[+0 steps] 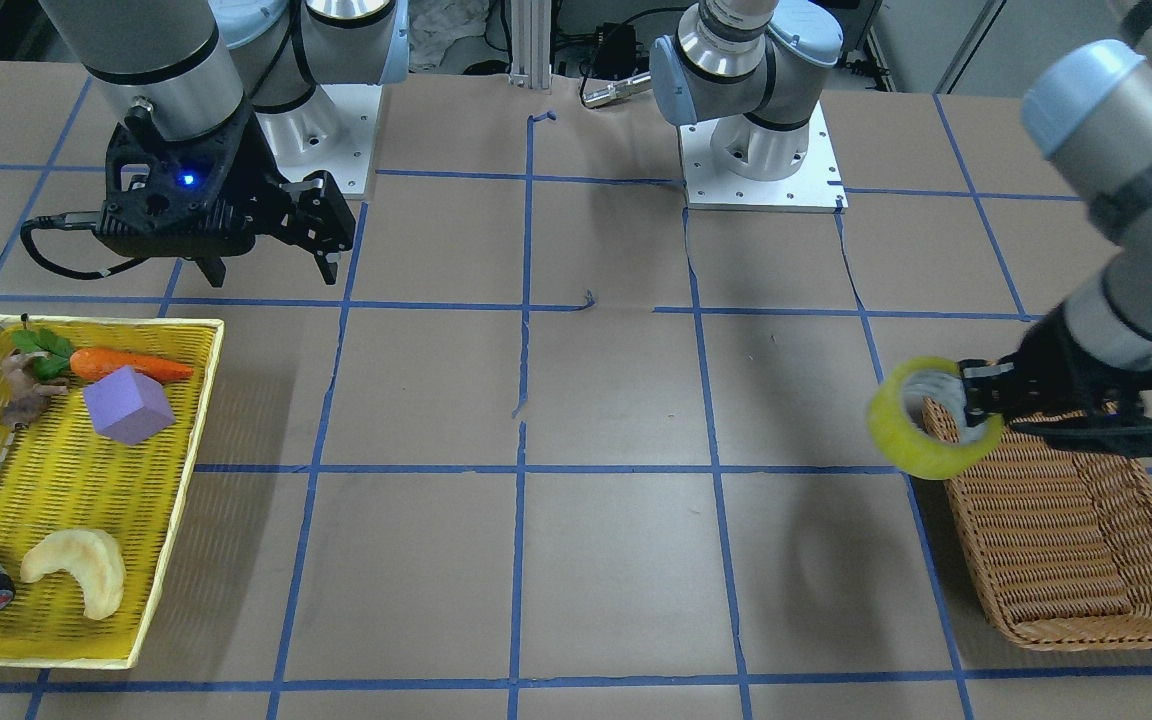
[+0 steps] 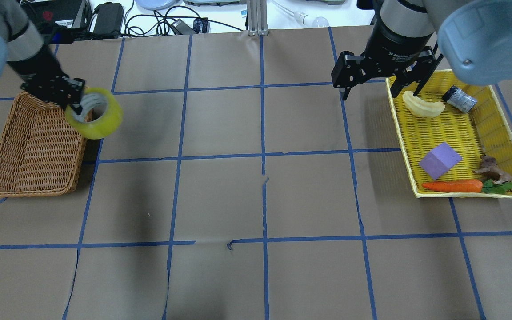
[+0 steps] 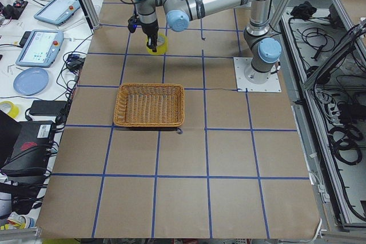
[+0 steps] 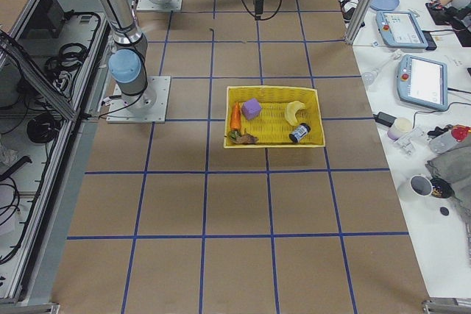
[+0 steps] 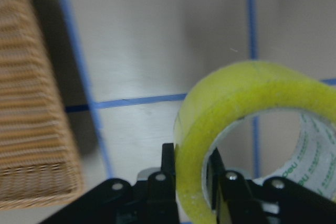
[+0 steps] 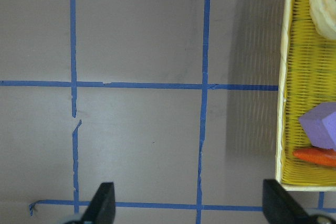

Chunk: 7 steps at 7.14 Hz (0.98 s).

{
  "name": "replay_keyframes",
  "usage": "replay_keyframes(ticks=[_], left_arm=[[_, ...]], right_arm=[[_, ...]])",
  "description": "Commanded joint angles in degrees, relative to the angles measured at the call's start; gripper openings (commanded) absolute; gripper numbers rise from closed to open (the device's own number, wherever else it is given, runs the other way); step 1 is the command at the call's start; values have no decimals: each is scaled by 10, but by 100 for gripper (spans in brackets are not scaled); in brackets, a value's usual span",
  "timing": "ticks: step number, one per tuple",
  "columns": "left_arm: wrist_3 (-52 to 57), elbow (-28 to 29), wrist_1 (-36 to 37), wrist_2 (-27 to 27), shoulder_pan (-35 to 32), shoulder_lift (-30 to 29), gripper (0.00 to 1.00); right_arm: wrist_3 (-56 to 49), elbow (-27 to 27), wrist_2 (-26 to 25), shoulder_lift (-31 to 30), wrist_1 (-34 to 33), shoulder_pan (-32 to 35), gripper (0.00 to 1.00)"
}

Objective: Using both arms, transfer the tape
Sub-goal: 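Lower the tape roll into the wicker basket and open the left gripper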

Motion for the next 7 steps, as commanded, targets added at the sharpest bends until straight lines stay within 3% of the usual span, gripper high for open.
replay_keyframes(ticks=[1,2,4,6,7], left_arm=[[112,3,55,-5,120,-38,0],[117,4,57,-7,129,-62,0],[125,3,133,-6,143,-111,0],[119,1,130,-17,145,-110,100],[117,2,127,-19,135,-94,100]], right_arm=[[0,0,0,0,0,-1,100],[0,0,0,0,0,-1,100],[-1,0,-1,0,0,-1,100],[-1,0,0,0,0,-1,100],[-1,0,0,0,0,-1,100]])
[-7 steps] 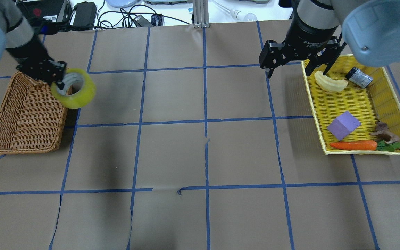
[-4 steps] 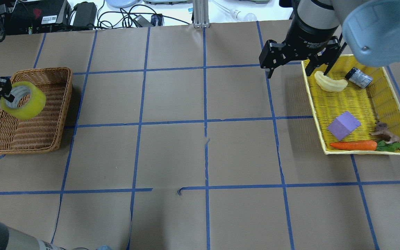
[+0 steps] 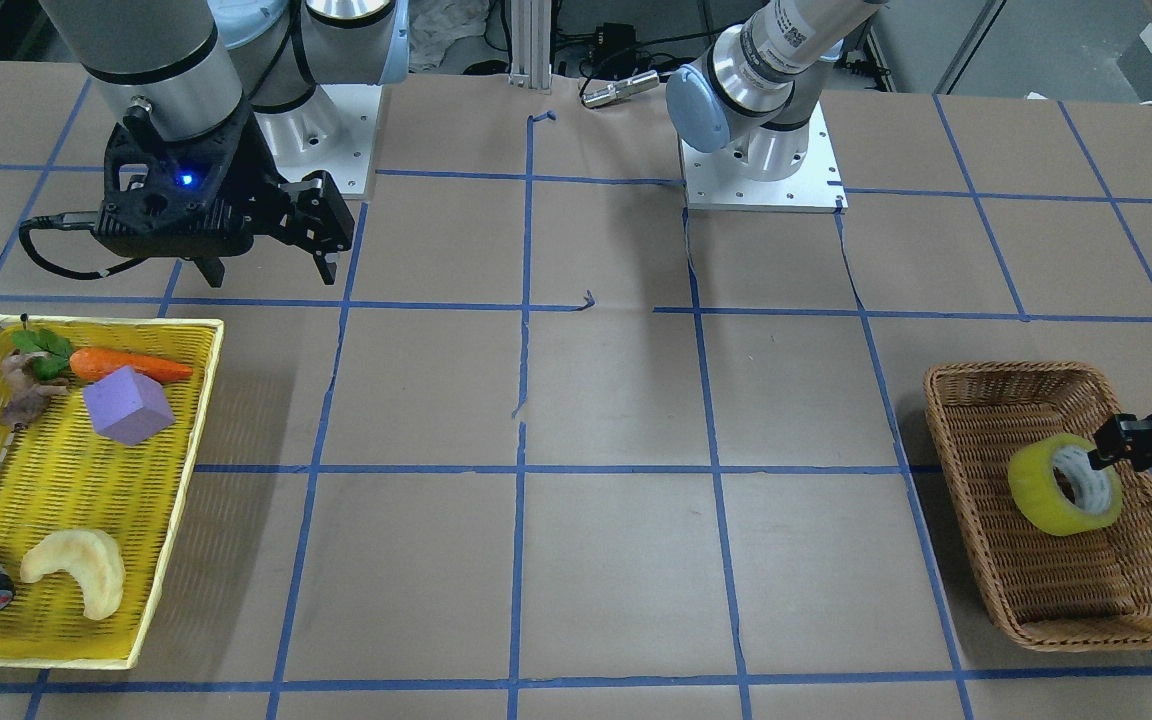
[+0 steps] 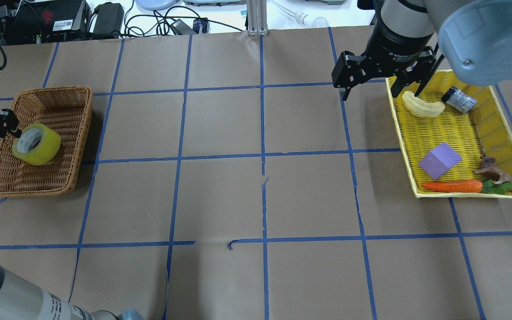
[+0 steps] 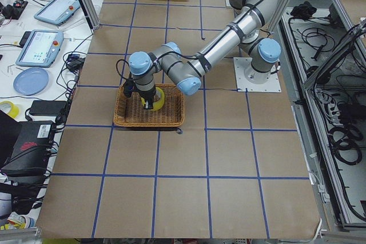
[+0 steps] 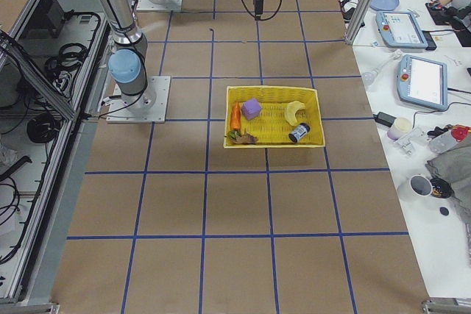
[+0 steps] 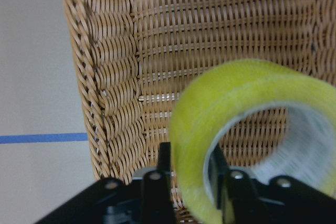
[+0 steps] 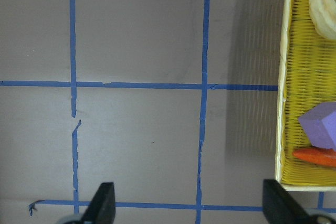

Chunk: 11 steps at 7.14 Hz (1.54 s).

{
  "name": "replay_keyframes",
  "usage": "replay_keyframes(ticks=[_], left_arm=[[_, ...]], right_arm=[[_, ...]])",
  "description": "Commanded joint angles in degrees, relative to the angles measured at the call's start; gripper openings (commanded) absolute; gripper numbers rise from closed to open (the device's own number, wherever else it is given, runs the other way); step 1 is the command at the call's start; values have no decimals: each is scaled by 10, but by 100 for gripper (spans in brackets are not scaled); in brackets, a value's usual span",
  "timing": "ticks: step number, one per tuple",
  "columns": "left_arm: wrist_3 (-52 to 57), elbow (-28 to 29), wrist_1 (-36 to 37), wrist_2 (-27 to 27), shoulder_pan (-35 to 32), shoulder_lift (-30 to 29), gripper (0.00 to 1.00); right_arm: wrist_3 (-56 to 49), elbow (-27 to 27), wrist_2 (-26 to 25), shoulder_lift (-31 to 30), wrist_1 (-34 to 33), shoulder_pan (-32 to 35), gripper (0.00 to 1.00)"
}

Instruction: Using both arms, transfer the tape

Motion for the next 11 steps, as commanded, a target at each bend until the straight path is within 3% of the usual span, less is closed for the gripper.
replay_keyframes(ticks=[1,4,7,9,11], left_arm=[[-6,-1,-9,-9,-30,33,100],[-171,-4,-127,-10,-127,143,100],[-381,-12,-169,-6,-293,227,100],[-415,-28,-167,-12,-363,236,100],[-415,-42,-162,-17,-386,250,100]], right_arm=[[0,0,0,0,0,1,100],[0,1,0,0,0,1,100],[0,1,0,0,0,1,100],[0,1,0,0,0,1,100],[0,1,0,0,0,1,100]])
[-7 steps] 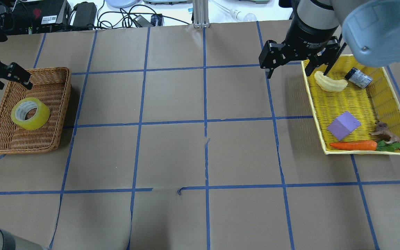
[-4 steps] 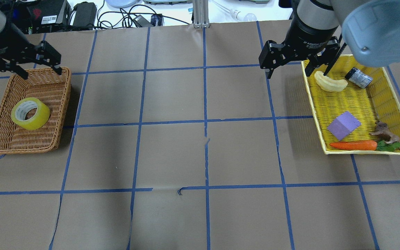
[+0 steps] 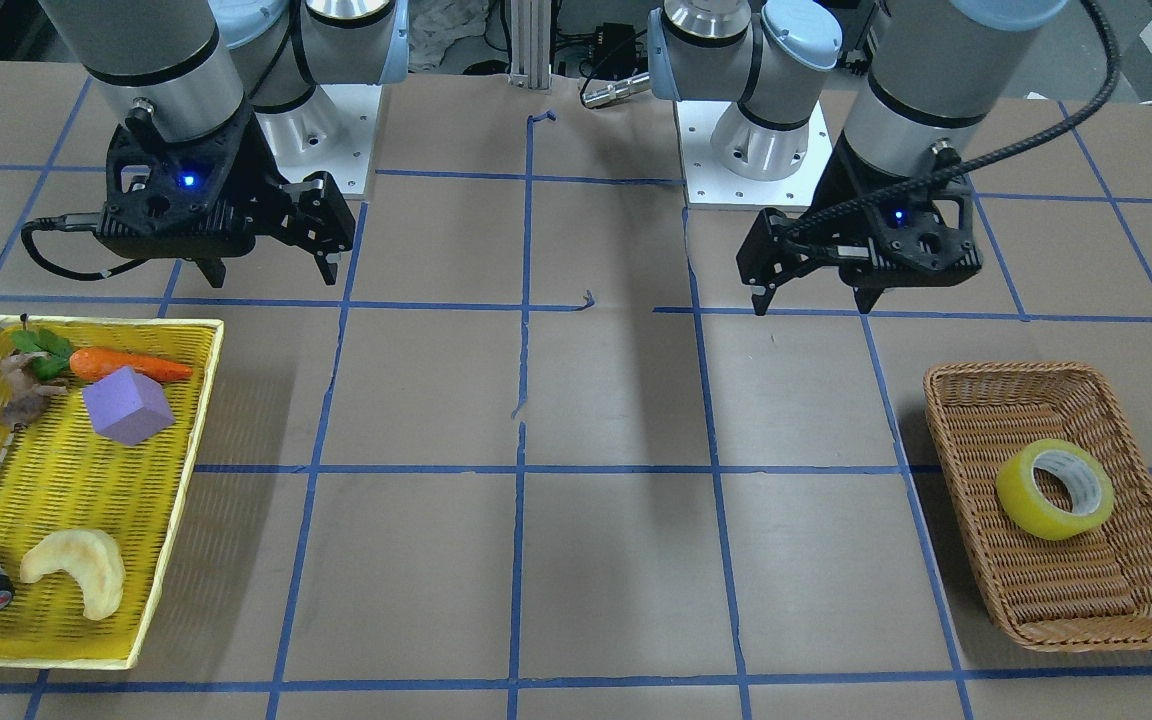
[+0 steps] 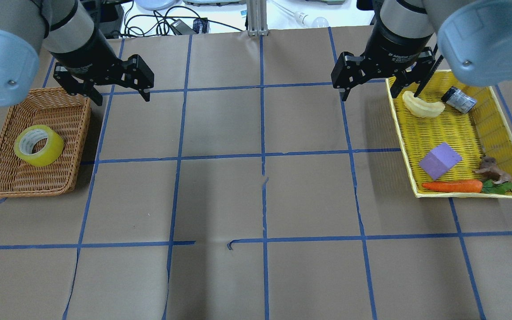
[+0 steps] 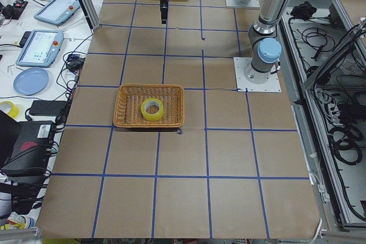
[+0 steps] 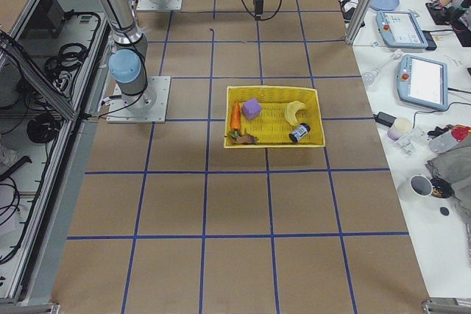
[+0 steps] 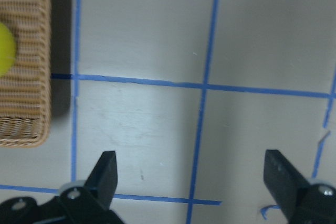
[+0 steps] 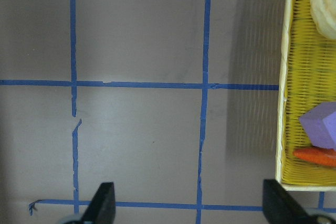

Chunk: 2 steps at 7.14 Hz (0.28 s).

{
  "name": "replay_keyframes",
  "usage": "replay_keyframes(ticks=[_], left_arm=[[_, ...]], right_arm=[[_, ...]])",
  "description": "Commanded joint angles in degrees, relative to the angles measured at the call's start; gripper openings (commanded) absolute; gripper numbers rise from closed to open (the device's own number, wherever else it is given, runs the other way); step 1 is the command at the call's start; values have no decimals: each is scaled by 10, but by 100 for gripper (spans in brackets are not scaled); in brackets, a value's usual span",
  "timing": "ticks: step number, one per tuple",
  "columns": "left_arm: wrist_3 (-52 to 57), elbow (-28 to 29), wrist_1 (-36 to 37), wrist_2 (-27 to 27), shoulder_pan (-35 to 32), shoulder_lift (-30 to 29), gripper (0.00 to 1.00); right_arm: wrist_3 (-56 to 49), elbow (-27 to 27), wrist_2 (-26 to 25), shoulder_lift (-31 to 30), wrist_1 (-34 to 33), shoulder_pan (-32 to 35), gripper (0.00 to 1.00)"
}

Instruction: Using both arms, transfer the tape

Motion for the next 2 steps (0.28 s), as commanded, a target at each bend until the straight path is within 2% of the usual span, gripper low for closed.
replay_keyframes(ticks=[1,2], left_arm=[[-2,-9,1,-3,-16,15,100],[-1,-10,-3,2,-16,18,100]], right_arm=[[0,0,0,0,0,0,100],[0,0,0,0,0,0,100]])
